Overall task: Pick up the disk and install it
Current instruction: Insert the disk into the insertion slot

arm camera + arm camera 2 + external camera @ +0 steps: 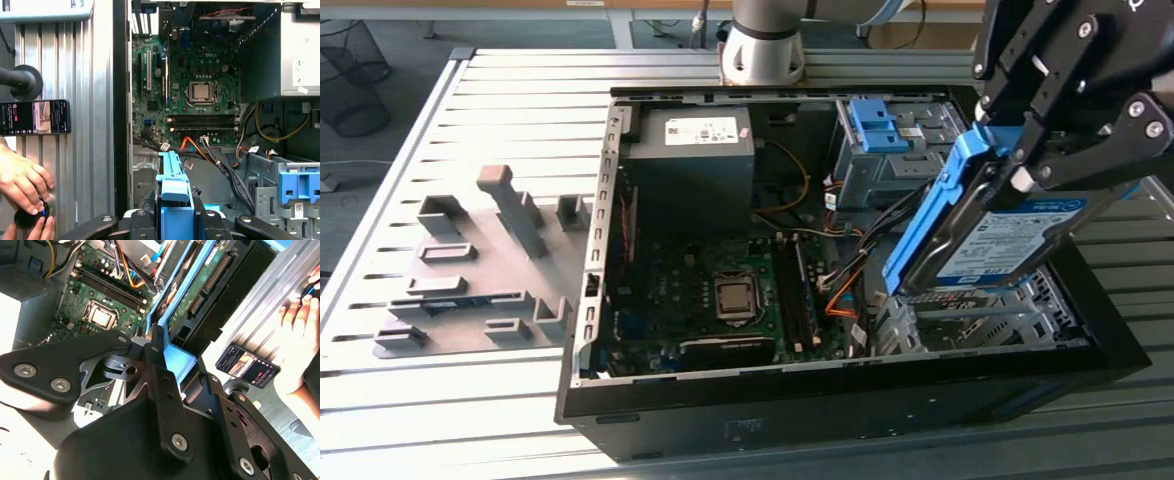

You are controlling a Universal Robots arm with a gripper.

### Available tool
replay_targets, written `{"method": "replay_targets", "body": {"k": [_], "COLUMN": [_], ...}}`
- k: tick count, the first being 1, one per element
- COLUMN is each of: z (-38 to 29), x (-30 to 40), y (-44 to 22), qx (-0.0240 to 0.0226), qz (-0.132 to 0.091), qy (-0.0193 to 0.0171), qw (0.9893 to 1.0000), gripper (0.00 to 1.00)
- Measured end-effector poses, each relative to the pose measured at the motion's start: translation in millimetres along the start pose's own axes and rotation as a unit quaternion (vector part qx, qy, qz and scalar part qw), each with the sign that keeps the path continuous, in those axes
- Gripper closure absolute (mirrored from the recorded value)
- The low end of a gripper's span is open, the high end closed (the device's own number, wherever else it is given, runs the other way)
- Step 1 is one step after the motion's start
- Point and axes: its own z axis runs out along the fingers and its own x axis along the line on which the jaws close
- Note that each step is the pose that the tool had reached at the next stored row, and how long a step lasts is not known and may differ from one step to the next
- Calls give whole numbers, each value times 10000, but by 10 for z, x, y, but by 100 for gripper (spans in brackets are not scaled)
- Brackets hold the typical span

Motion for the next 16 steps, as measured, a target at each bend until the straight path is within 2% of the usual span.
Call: {"method": "replay_targets", "body": {"k": [4, 16], "z": [32, 35], "x": [3, 3], "y": [-60, -71], "qx": [0, 0], "qz": [0, -1], "qy": [1, 0], "qw": [10000, 10000], "gripper": [64, 64]}}
